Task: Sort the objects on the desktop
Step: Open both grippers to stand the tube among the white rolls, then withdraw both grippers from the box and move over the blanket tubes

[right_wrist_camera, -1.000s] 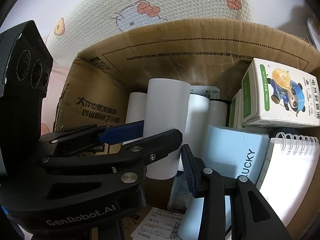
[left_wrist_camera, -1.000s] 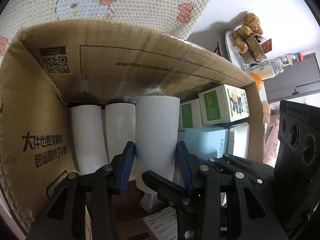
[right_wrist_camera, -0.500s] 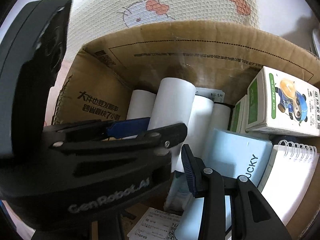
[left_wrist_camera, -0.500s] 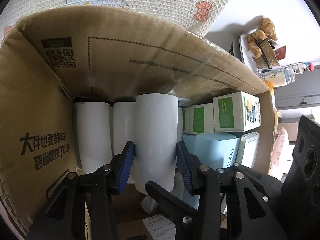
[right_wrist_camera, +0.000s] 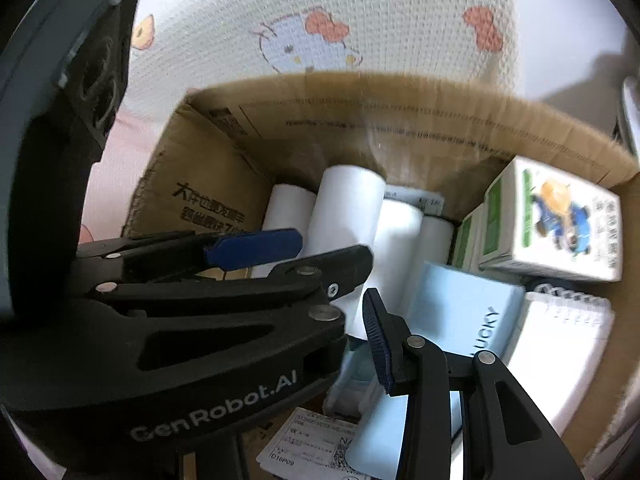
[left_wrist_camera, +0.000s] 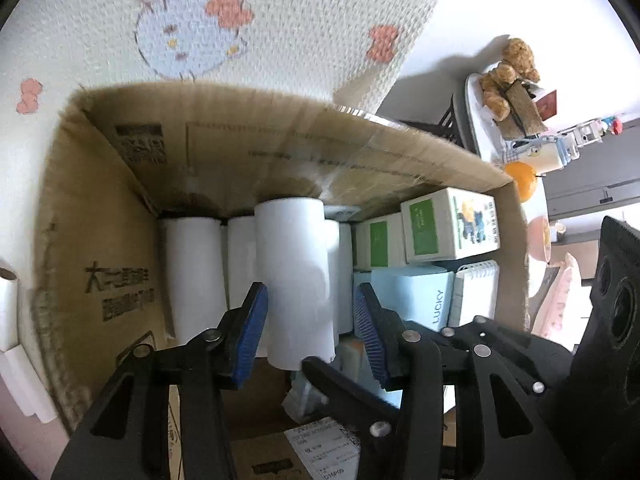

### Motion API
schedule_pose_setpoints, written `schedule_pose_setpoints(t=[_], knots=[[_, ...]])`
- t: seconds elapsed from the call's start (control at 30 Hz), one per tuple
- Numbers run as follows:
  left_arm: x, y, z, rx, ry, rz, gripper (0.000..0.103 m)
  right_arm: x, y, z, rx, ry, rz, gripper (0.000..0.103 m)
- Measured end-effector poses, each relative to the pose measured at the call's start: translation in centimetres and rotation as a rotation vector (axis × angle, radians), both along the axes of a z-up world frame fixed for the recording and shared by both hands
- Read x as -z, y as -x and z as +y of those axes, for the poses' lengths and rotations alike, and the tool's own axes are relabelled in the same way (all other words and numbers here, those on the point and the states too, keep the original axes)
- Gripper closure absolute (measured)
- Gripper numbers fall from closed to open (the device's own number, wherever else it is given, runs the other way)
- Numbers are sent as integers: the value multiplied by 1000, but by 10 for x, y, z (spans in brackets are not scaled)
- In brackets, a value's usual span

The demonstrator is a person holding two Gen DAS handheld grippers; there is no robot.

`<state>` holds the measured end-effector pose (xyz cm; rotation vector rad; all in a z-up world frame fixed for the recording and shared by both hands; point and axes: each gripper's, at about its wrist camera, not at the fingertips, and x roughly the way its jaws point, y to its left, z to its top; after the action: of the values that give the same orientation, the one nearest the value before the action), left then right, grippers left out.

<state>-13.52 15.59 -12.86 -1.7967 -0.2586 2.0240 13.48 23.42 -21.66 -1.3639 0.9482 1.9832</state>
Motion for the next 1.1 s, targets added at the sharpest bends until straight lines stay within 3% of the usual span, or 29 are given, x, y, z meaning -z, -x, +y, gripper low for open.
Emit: schedule_pose_setpoints(t=[0.2, 0.23, 0.3, 0.33, 0.43, 0.6, 0.87, 1.1], knots=[[-25, -6, -10, 18, -44, 102, 55, -16, -11, -6, 1, -40, -6, 66], [-29, -7, -12, 21, -61, 118, 57, -22, 6, -9, 4, -42, -5, 66], [-36, -9, -14, 31, -76, 143, 75, -26, 2, -9, 11, -52, -4, 66], [-40, -10, -14, 38, -83, 159, 78, -29, 0, -9, 12, -59, -6, 66], [-52, -13, -15, 55, -99, 203, 83, -34, 34, 22, 5, -70, -13, 66], [-67, -18, -29, 50, -120, 262, 84, -50, 42, 13, -11, -99, -8, 66], [-77, -36, -104, -32, -162, 325, 84, -70, 64, -10, -82, -141, -11, 66], [-79, -61, -189, -216, -56, 437, 84, -82, 99, -35, -181, -164, -11, 66]])
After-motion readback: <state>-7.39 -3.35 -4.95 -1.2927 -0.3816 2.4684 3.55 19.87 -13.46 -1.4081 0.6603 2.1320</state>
